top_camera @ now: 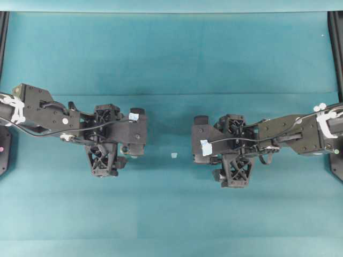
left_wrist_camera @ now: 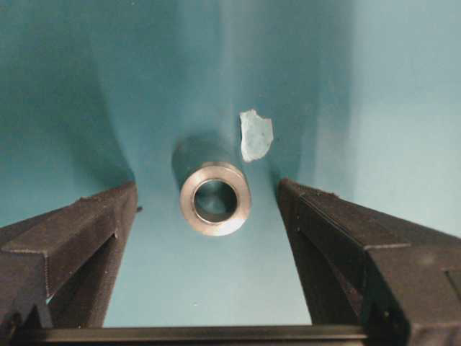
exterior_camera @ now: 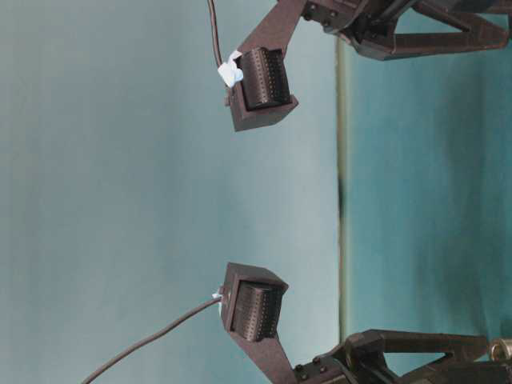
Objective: Insert the washer onto the shaft with both hands.
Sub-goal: 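Close left gripper on the washer and right gripper on the shaft hex, then lift the washer and shaft off the table with both grippers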
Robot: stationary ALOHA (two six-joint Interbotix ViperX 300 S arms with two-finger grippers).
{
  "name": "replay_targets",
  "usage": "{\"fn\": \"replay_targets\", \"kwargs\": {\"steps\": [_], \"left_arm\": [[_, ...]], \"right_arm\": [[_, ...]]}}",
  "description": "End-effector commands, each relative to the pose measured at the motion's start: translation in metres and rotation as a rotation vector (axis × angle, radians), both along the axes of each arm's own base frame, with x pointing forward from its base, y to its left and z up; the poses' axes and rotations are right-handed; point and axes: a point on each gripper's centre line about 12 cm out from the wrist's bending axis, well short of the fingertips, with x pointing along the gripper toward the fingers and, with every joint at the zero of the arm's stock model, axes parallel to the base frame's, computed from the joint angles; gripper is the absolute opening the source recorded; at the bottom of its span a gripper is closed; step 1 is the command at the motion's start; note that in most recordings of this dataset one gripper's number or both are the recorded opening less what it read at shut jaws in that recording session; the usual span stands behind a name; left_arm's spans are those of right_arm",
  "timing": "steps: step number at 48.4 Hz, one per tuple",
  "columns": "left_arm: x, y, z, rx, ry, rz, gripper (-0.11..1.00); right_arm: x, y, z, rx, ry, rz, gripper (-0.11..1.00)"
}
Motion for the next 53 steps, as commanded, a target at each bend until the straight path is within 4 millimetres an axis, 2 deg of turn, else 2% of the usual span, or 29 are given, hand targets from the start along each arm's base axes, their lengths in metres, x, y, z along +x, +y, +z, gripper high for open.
{"fn": "replay_targets", "kwargs": {"steps": [1, 9, 14, 22, 28, 32, 53], "left_arm": [[0.0015, 0.0002, 0.0036, 0.002, -0.014, -0.001, 0.87], [0.0019, 0.0001, 0.0039, 0.000, -0.014, 0.002, 0.79], [0.0014, -0.0010, 0.0040, -0.002, -0.014, 0.003, 0.65], [-0.0002, -0.0015, 0.0042, 0.002, -0.011, -0.007, 0.35], [-0.0011, -0.0015, 0.0050, 0.002, -0.012, -0.007, 0.35], [-0.0023, -0.0016, 0.0054, 0.002, -0.014, -0.007, 0.35], [-0.0009, -0.0015, 0.0074, 0.002, -0.023, -0.007, 0.35]], "right_arm": [[0.0028, -0.0003, 0.0034, -0.001, -0.006, 0.003, 0.89], [0.0037, -0.0023, 0.0035, -0.001, 0.011, -0.002, 0.79], [0.0045, -0.0049, 0.0043, -0.001, 0.020, -0.010, 0.69], [0.0074, -0.0075, 0.0052, -0.002, 0.024, -0.015, 0.38], [0.0094, -0.0088, 0.0062, -0.007, 0.020, -0.012, 0.11], [0.0092, -0.0088, 0.0056, -0.009, 0.023, -0.006, 0.01], [0.0062, -0.0035, 0.0041, -0.009, 0.043, 0.010, 0.00]]}}
